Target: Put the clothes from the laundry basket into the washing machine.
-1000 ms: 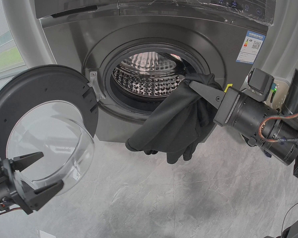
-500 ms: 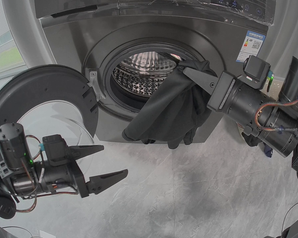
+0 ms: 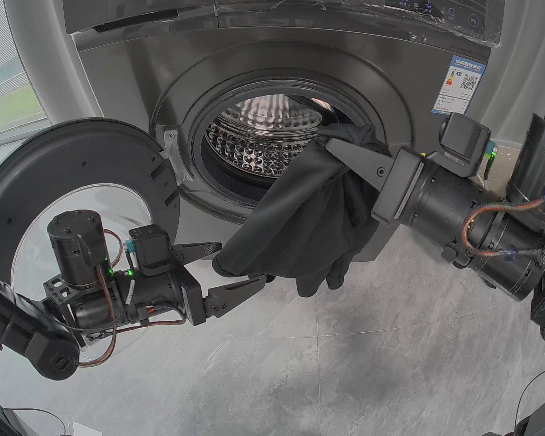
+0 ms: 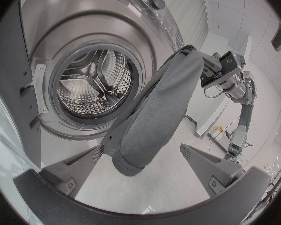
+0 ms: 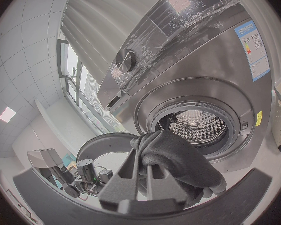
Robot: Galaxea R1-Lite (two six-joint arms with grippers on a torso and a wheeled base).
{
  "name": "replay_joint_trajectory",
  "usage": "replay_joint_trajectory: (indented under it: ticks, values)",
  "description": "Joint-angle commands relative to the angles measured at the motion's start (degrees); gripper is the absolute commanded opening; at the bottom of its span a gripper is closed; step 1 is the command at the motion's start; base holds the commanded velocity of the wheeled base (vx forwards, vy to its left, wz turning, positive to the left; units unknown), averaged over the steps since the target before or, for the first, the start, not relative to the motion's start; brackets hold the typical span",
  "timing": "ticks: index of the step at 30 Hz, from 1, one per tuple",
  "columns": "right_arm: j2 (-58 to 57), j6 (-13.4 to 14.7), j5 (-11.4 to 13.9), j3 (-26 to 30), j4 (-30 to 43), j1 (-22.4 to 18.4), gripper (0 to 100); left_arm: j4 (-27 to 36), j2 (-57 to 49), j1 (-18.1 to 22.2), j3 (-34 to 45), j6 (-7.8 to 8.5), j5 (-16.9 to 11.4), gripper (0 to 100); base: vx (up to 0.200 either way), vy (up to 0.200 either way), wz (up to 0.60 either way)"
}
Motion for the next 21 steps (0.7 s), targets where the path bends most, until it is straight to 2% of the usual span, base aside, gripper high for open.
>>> replay_joint_trajectory:
  ticks: [1, 4, 6, 8, 13, 14, 21]
  values:
    - [-0.1, -0.1, 0.0, 0.1, -0.1, 0.3, 0, -0.9, 3.9, 0.3, -1.9, -0.13, -0.1, 100, 0.0, 0.0, 0.0]
    - [-0.2, -0.1, 0.0, 0.1, -0.1, 0.5, 0, -1.8, 5.1, 0.3, -3.1, -0.3, -0.1, 100, 0.0, 0.0, 0.0]
    - [-0.3, -0.1, 0.0, 0.3, -0.1, 0.4, 0, -3.8, 6.9, 0.2, -4.5, -1.27, 0.0, 100, 0.0, 0.0, 0.0]
    - [-0.3, -0.1, 0.0, 0.7, -0.1, 0.4, 0, -5.4, 8.0, 0.2, -5.2, -1.53, 0.1, 100, 0.0, 0.0, 0.0]
    - [-0.3, -0.1, 0.1, 1.1, -0.1, 0.5, 0, -7.9, 9.0, -0.6, -5.4, -1.62, -0.1, 100, 0.0, 0.0, 0.0]
    - [-0.3, -0.1, 0.1, 1.1, -0.1, 0.4, 0, -8.0, 9.0, -0.9, -5.3, -1.62, -0.1, 0, 0.0, 0.0, 0.0]
    - [-0.1, -0.1, 0.2, 1.5, -0.1, -0.4, 0, -9.2, 8.3, -3.0, -3.9, -2.32, -0.1, 0, 0.0, 0.0, 0.0]
